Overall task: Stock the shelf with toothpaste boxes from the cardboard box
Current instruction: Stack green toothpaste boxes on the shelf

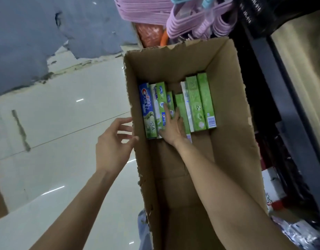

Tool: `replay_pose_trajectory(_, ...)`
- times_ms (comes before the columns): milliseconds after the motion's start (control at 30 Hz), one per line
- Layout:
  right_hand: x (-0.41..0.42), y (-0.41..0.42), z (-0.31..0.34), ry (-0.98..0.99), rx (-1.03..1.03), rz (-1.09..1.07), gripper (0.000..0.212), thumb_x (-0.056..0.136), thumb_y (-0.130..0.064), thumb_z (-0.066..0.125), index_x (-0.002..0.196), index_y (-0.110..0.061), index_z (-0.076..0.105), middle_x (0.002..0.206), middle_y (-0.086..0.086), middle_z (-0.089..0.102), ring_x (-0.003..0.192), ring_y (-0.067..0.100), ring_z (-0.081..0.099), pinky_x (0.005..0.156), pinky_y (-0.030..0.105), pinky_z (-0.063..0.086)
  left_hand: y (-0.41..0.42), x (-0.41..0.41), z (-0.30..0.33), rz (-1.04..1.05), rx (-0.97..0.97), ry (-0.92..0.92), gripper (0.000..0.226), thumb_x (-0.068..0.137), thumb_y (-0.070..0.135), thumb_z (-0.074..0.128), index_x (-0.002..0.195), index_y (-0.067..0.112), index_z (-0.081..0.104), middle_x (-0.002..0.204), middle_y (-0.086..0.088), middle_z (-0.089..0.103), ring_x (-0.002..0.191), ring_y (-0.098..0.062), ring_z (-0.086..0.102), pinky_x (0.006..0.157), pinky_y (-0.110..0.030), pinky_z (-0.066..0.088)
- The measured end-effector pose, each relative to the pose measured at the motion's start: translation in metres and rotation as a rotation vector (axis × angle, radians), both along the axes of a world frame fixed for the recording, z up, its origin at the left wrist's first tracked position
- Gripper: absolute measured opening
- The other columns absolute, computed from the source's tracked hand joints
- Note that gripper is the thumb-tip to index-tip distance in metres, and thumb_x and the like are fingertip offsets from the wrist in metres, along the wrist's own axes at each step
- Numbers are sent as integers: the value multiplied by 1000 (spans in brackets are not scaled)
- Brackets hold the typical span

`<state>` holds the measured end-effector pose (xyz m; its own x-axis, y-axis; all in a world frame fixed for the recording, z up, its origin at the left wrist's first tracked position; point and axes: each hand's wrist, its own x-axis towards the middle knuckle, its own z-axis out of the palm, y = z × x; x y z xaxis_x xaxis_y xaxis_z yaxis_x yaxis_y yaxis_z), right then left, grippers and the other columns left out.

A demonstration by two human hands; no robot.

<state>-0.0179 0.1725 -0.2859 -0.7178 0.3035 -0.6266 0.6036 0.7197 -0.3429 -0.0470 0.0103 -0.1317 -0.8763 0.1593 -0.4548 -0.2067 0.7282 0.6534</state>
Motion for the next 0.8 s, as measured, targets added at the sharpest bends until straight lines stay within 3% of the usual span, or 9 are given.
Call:
replay_pose_trajectory(67,-3,1,-2,10,72,74,93,87,-21,61,148,-37,-7,151,22,11,120,41,41,95,43,43,-1,-3,-2,1,8,-12,42,75,11,75,104,37,59,86,19,64,76,5,63,66,-13,47)
replay_pose_trajectory(167,2,9,-2,36,110,-26,90,86,-12,58,149,-39,-1,137,18,32,104,35,52,78,38,44,-3,-2,-2,-2,11,-20,42,75,12,75,104,38,58,86,19,65,75,4,64,69,-17,50)
replay_pose_trajectory(300,12,2,-5,14,159,-23,97,85,0,55,148,-34,-10,133,21,37,91,34,59,64,35,41,-1,-2,-2,-6,24,-17,42,75,11,74,101,40,57,84,21,63,73,12,60,60,-3,44)
replay_pose_trajectory(433,16,-12,-12,23,267,-36,100,84,18,41,146,-36,-17,135,26,35,63,29,54,57,34,41,-3,-2,-3,-18,18,-13,43,76,13,74,101,43,55,84,21,62,74,14,59,59,-3,42)
replay_pose_trajectory(533,17,-15,-12,33,286,-46,101,84,18,43,146,-38,-14,134,25,36,70,33,59,58,36,45,-4,-2,-3,-25,12,-5,42,77,15,74,102,42,55,83,22,60,72,10,60,64,-10,47)
replay_pose_trajectory(633,18,-5,-4,51,147,-181,106,82,9,55,146,-45,-10,130,20,42,79,36,61,57,35,43,-3,-4,-1,-39,-12,-2,40,78,17,74,106,37,55,84,23,59,74,7,59,69,-20,49)
replay_pose_trajectory(733,30,10,30,91,-140,-411,106,79,2,64,145,-48,-3,138,4,44,97,30,62,66,36,51,-1,2,1,-61,-82,57,44,81,23,71,121,30,53,104,15,58,85,-1,58,73,-23,47)
replay_pose_trajectory(800,49,18,75,133,-438,-638,108,73,9,66,145,-46,8,128,-10,52,108,18,59,77,31,53,2,11,9,-27,-101,127,47,84,26,67,128,24,50,117,8,53,100,-7,53,79,-26,45)
